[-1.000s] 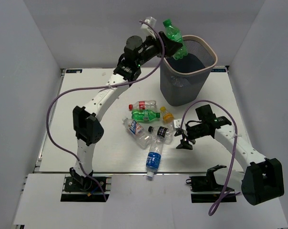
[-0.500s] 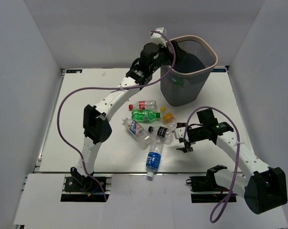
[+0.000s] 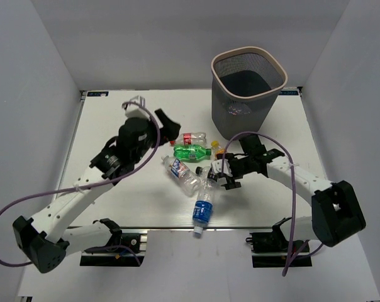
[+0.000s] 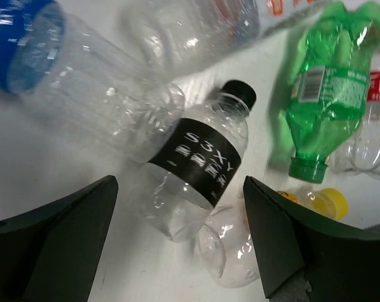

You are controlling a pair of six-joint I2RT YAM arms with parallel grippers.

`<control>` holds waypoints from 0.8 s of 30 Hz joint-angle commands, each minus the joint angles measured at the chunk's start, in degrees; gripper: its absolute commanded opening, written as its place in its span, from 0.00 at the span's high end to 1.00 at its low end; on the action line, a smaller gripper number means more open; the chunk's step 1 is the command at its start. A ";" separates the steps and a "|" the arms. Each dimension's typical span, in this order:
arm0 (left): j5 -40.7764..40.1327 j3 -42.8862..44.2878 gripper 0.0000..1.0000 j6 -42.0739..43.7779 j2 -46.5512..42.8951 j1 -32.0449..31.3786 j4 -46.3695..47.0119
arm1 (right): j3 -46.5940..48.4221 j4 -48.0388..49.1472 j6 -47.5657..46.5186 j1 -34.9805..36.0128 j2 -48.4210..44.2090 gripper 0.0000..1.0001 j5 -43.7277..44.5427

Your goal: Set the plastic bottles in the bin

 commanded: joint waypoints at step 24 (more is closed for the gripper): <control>6.55 -13.49 0.00 -18.91 5.65 -0.77 -12.53 | 13.07 -2.38 26.04 4.53 -2.28 0.81 6.47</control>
